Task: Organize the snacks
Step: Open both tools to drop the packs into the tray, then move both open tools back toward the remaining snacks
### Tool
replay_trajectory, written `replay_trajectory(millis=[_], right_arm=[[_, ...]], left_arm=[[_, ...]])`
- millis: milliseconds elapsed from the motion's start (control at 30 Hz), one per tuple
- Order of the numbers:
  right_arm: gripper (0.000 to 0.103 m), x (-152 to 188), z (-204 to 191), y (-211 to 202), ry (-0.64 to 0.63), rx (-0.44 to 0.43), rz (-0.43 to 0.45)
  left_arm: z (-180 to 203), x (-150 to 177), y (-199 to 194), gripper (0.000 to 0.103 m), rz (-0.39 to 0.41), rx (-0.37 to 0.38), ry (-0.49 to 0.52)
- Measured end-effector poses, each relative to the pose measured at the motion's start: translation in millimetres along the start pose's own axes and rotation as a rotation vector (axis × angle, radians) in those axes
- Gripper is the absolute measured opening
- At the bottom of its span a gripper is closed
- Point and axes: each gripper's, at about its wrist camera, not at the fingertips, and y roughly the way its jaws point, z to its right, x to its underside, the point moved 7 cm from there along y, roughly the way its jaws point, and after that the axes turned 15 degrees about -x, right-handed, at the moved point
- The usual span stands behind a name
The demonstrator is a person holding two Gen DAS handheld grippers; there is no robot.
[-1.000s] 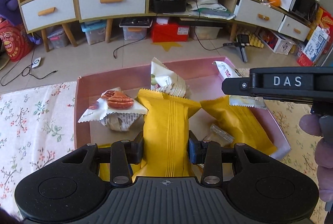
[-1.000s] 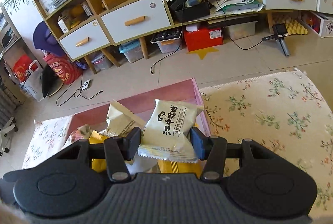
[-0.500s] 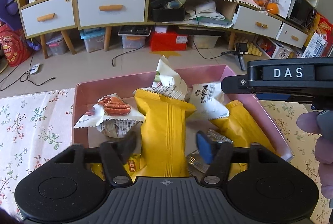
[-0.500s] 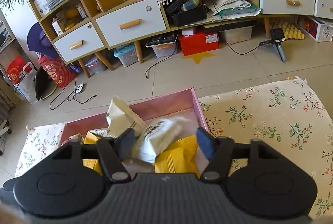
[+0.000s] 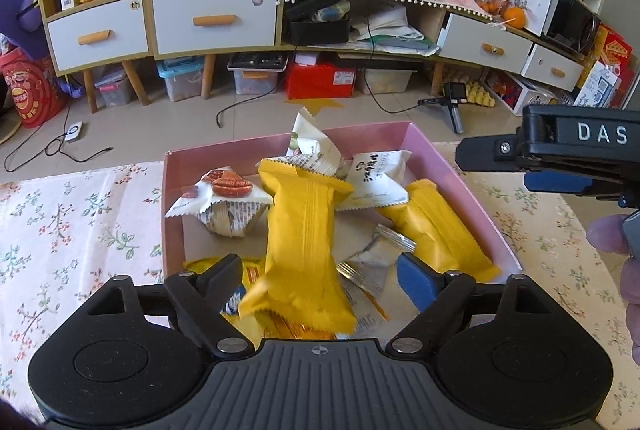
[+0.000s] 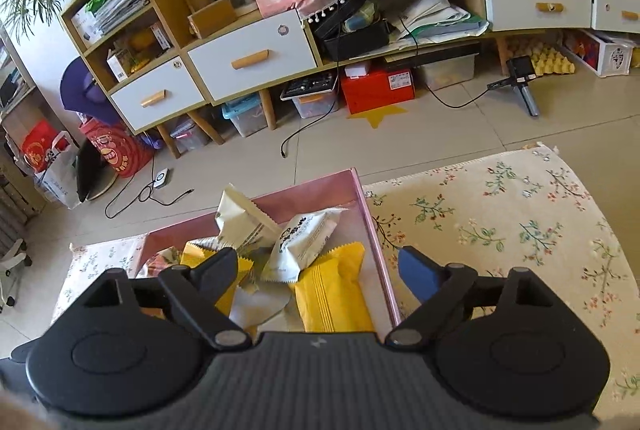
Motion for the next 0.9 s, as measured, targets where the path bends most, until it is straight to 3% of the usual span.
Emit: replay_trajectory(millis=[433, 900], right_arm=[[0.092, 30, -2, -51, -0.032, 0.044, -0.009], [0.098, 78, -30, -86, -0.181, 0.055, -0.015]], left_arm=[[-2, 28, -54, 0.095, 0.020, 0.016, 0.004], [-9, 76, -95, 0.099, 0.026, 0.000, 0.053]])
